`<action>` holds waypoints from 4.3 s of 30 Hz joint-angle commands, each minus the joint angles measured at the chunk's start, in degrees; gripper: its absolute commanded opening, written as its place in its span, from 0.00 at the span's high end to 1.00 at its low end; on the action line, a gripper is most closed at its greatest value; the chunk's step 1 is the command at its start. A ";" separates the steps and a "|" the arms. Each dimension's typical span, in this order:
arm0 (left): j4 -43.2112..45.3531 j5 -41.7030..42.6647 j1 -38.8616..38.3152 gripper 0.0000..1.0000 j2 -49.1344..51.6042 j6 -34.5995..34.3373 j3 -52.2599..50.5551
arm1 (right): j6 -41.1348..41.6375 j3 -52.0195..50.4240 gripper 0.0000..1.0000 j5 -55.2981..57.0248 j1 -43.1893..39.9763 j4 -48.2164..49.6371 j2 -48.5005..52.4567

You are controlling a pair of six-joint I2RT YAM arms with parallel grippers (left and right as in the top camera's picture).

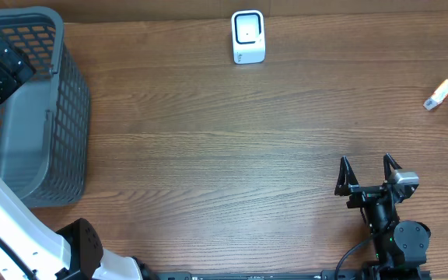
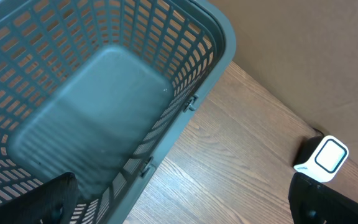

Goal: Scan the item barcode

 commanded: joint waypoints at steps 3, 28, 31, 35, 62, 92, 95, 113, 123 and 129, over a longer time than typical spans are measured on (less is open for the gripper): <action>0.09 -0.33 0.24 0.00 0.00 -0.81 -0.15 | -0.20 -0.59 0.00 0.52 -0.15 0.44 -0.68; 0.09 -3.17 -0.09 0.00 -1.20 -0.79 -0.15 | -0.20 -0.61 0.00 0.52 -0.15 0.42 -0.68; 0.07 -3.34 -0.31 0.00 -2.97 -0.79 -0.72 | -0.20 -0.59 0.00 0.52 -0.15 0.44 -0.68; 0.59 -2.58 -1.33 0.00 -8.59 -1.03 -7.48 | -0.20 -0.61 0.00 0.52 -0.15 0.44 -0.68; 25.66 -5.75 -21.73 0.00 -56.50 6.51 -68.65 | -0.20 -0.61 0.00 0.50 -0.15 0.44 -0.68; 68.72 9.44 -21.68 0.00 -91.56 10.82 -122.25 | -0.20 -0.59 0.00 0.50 -0.15 0.44 -0.68; 73.55 9.44 -21.68 0.00 -92.08 10.80 -125.11 | -0.22 -0.61 0.00 0.52 -0.15 0.44 -0.68; 93.39 9.16 -22.18 0.00 -99.03 10.80 -136.91 | -0.20 -0.59 0.00 0.52 -0.15 0.44 -0.68; 95.65 6.29 -22.40 0.00 -99.03 10.80 -138.55 | -0.20 -0.59 0.00 0.52 -0.15 0.44 -0.68; 103.89 6.12 -22.43 0.00 -99.03 8.26 -144.76 | -0.20 -0.61 0.00 0.52 -0.15 0.44 -0.68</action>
